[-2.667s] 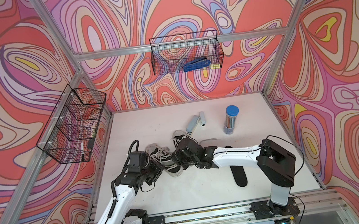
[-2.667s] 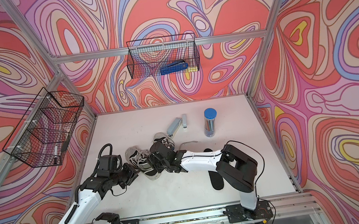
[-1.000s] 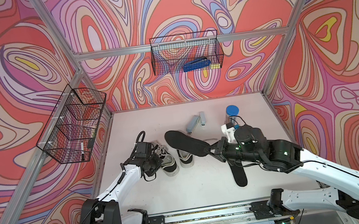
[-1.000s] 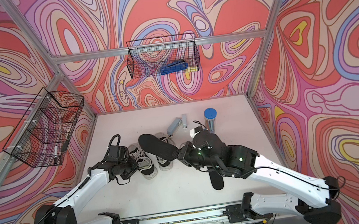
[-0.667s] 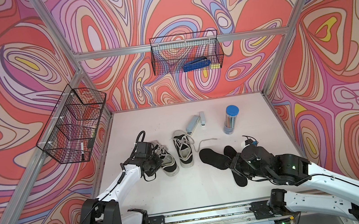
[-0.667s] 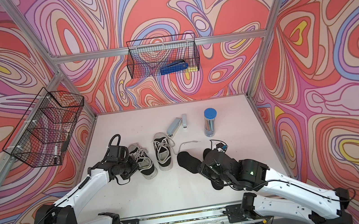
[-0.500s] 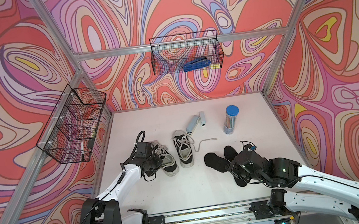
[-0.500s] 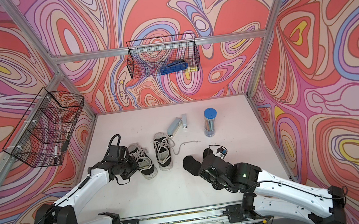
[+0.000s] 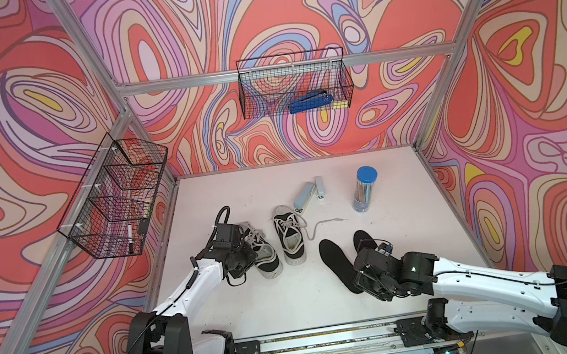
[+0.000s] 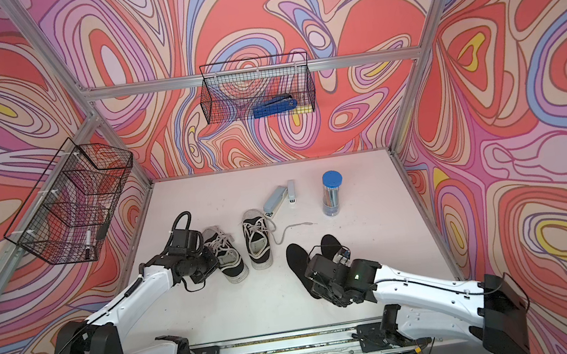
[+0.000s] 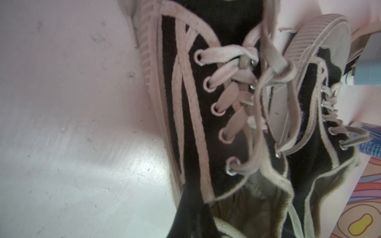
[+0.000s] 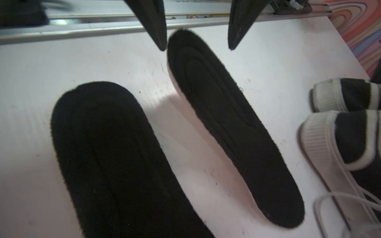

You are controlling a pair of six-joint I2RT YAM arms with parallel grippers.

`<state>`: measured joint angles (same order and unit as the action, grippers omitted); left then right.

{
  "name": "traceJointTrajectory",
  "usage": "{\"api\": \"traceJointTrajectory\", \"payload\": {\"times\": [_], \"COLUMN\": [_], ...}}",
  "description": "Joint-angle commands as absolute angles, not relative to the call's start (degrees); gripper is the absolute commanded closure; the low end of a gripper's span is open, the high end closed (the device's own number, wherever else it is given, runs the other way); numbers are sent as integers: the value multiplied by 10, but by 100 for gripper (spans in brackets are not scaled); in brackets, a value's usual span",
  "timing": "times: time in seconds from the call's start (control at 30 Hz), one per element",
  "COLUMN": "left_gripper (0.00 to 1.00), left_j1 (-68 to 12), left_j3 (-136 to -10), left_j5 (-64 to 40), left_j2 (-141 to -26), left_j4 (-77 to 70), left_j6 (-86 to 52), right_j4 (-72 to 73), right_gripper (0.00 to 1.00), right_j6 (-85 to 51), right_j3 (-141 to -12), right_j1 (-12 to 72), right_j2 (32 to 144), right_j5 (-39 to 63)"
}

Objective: Remove the insole from the shoe
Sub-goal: Place the insole at the center of the board, then adjust the shoe at the center of the board, then adjust the insole at the center of the board.

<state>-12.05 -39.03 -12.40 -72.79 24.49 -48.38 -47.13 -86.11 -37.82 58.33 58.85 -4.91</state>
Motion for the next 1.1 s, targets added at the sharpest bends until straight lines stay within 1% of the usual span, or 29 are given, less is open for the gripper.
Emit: {"api": "traceJointTrajectory", "payload": {"times": [0.0, 0.07, 0.1, 0.17, 0.23, 0.33, 0.4, 0.5, 0.63, 0.8, 0.87, 0.97, 1.0, 1.07], "left_gripper": [100, 100, 100, 100, 100, 100, 100, 100, 100, 100, 100, 100, 100, 100], "left_j1": [-119, -118, -119, -119, -118, -118, -118, -118, -118, -117, -117, -117, -116, -116], "left_j3": [-401, -401, -402, -403, -407, -414, -416, -420, -428, -425, -423, -428, -432, -444], "left_j5": [-111, -114, -116, -117, -118, -123, -124, -127, -129, -129, -132, -137, -145, -153], "left_j2": [-736, -738, -739, -743, -748, -753, -752, -750, -752, -753, -758, -770, -776, -789], "left_j4": [267, 265, 265, 265, 267, 272, 273, 275, 279, 277, 276, 279, 281, 292], "left_j6": [-466, -460, -457, -447, -438, -433, -431, -429, -425, -423, -418, -400, -390, -368], "right_j4": [-517, -539, -549, -567, -579, -573, -553, -531, -501, -463, -447, -438, -436, -443], "right_gripper": [44, 43, 40, 27, 16, 5, 2, 2, 2, 2, 4, 10, 14, 26], "right_j6": [-779, -680, -634, -528, -452, -380, -357, -323, -291, -293, -304, -334, -351, -383], "right_j3": [-390, -435, -460, -513, -557, -603, -609, -609, -600, -585, -579, -573, -570, -564], "right_j1": [586, 593, 596, 597, 597, 597, 596, 580, 555, 533, 526, 523, 521, 518], "right_j2": [601, 619, 633, 685, 757, 851, 876, 907, 953, 991, 1000, 1004, 1000, 994], "right_j5": [-1, -11, -23, -48, -69, -95, -114, -127, -112, -97, -84, -84, -89, -98]}}
